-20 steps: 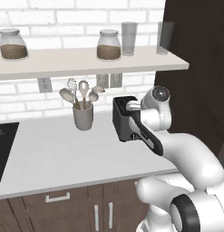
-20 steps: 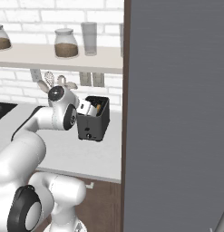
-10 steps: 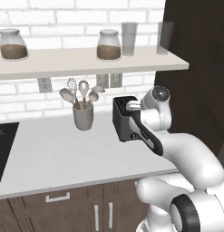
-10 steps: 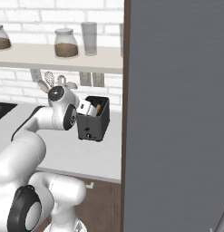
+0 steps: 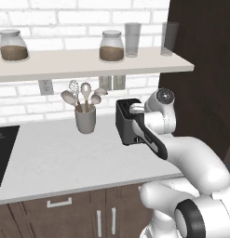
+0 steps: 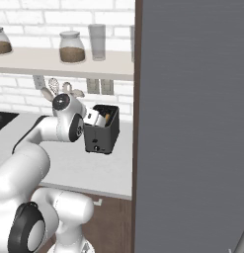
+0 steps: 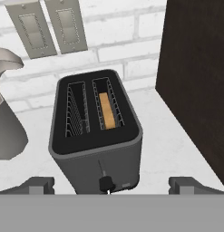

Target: Start the toaster. Once the lever pops up, take the bread to the plate on the dining counter.

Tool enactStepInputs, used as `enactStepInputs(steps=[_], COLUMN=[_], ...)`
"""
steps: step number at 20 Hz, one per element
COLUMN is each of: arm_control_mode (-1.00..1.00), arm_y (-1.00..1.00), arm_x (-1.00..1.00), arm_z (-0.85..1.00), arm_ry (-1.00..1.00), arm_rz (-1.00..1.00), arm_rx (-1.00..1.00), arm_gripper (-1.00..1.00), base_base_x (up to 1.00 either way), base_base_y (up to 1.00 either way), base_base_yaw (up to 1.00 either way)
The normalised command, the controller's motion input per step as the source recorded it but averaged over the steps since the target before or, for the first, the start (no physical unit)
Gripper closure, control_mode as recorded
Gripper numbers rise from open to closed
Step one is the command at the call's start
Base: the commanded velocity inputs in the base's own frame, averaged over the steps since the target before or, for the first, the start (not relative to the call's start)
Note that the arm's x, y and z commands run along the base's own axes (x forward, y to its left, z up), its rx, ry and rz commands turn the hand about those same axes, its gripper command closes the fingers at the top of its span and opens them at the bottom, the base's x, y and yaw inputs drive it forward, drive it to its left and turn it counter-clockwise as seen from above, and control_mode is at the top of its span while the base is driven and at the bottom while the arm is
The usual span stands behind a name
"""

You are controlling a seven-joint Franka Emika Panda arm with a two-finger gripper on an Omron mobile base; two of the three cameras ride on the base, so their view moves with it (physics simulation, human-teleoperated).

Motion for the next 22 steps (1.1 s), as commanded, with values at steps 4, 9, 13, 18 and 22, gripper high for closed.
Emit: enactStepInputs(steps=[4, 9, 13, 18, 22], arm_control_mode=[-1.0, -1.0, -1.0, -1.0, -1.0], arm_y=[0.0, 0.0, 0.0, 0.0, 0.0], arm_x=[0.0, 0.0, 0.0, 0.0, 0.0], arm_z=[0.0, 0.0, 0.0, 0.0, 0.0], arm_ry=[0.0, 0.0, 0.0, 0.0, 0.0], arm_rz=[0.0, 0.0, 0.0, 0.0, 0.0], arm_rx=[0.0, 0.0, 0.0, 0.0, 0.0], arm_gripper=[-1.0, -1.0, -1.0, -1.0, -1.0], base_base_x=[0.0, 0.0, 0.0, 0.0, 0.0], base_base_y=[0.0, 0.0, 0.0, 0.0, 0.0], base_base_yaw=[0.0, 0.0, 0.0, 0.0, 0.0])
